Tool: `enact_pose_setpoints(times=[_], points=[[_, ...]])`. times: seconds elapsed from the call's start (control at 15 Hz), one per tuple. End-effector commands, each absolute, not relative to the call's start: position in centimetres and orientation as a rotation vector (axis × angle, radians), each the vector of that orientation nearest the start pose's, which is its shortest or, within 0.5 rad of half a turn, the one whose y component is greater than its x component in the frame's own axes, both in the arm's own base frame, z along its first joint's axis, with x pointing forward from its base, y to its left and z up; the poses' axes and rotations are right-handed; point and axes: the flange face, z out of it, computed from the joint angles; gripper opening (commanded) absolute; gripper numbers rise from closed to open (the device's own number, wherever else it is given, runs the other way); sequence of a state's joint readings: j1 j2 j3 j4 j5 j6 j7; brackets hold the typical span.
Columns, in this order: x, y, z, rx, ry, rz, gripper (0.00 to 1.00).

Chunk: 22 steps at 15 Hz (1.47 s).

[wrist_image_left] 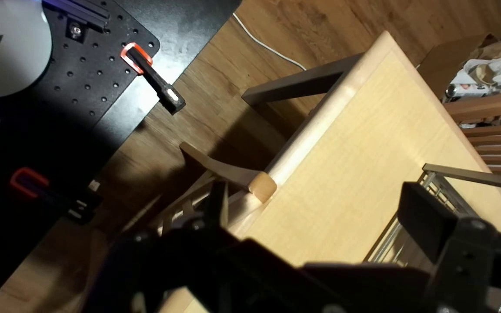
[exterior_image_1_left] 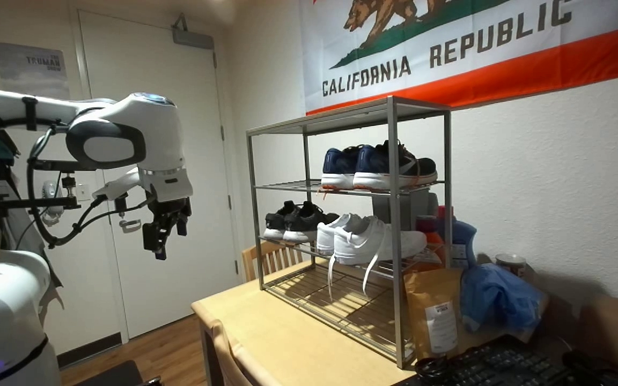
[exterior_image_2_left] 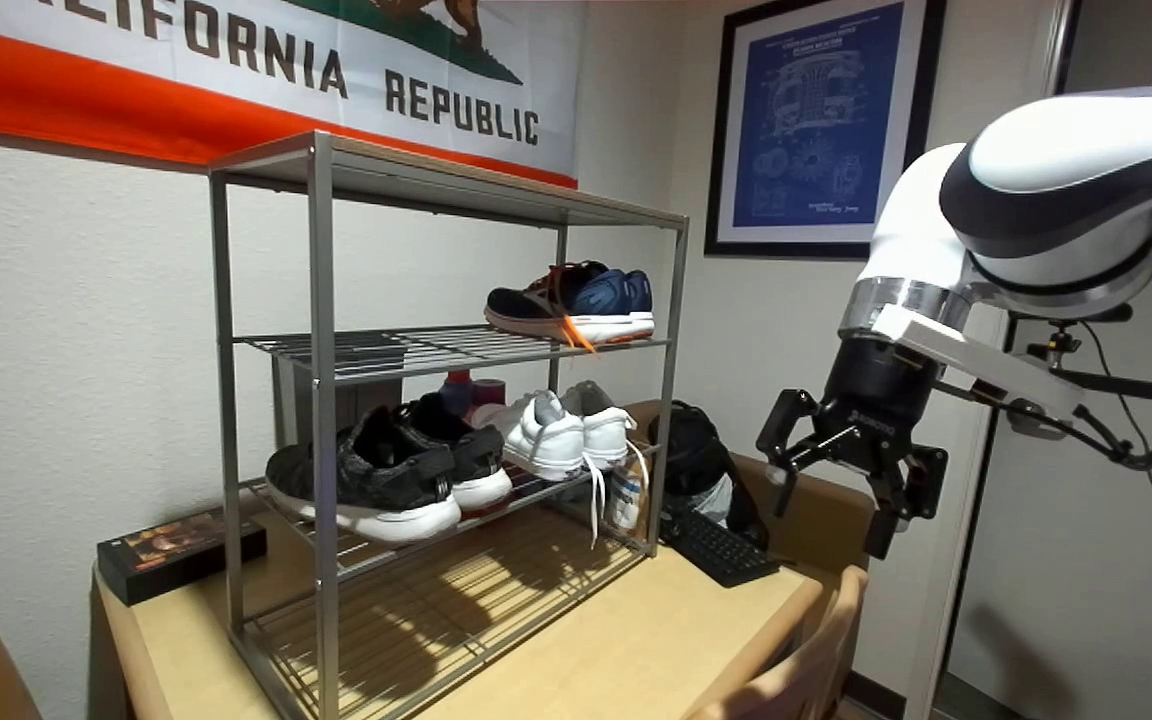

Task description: Pick the brown bag and put it on top of the rack

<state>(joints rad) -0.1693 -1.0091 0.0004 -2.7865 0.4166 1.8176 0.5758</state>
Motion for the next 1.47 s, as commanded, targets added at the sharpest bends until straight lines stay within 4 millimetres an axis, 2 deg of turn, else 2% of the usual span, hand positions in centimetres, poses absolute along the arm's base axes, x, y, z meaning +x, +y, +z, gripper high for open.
enact_pose_setpoints(times=[0.0,0.13,0.27,0.4,0.73,1.0,1.13,1.2,1.27,1.4], points=[[26.8,-0.9,48.2,-2.516,1.124,0.040,1.00],[27.5,-2.4,48.7,-2.436,1.201,0.050,1.00],[27.9,-5.3,49.4,-2.358,1.289,0.039,1.00],[28.0,-9.6,50.3,-2.270,1.395,0.005,1.00],[27.1,-23.1,52.2,-2.053,1.677,-0.074,1.00],[27.2,-32.5,52.9,-1.889,1.819,-0.091,1.00],[28.0,-35.0,53.1,-1.864,1.834,-0.068,1.00],[28.5,-35.0,53.6,-1.903,1.780,-0.039,1.00],[26.6,-33.7,52.9,-1.874,1.817,-0.096,1.00],[27.8,-34.9,52.9,-1.894,1.805,-0.064,1.00]])
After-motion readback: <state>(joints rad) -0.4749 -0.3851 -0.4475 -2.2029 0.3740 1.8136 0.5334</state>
